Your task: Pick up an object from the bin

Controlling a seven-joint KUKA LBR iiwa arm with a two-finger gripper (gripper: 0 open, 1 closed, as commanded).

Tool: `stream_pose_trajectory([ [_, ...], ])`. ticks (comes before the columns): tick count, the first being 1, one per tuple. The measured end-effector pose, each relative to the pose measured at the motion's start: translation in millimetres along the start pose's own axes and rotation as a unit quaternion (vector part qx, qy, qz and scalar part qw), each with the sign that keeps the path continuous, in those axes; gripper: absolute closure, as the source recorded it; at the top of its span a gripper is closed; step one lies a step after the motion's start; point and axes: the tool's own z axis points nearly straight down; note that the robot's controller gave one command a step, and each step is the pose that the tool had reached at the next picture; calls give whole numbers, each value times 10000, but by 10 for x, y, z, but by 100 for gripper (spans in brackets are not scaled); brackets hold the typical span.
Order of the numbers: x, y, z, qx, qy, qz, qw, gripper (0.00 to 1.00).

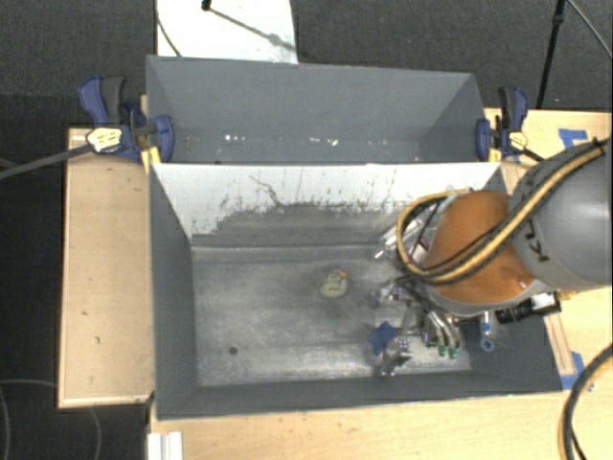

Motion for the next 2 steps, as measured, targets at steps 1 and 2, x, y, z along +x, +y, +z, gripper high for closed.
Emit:
stream_pose_trajectory([
  [1,-17,15,-55,-7,-24,7,10000,100],
  [2,-88,199,-2009,4,-23,-1593,9872,100],
])
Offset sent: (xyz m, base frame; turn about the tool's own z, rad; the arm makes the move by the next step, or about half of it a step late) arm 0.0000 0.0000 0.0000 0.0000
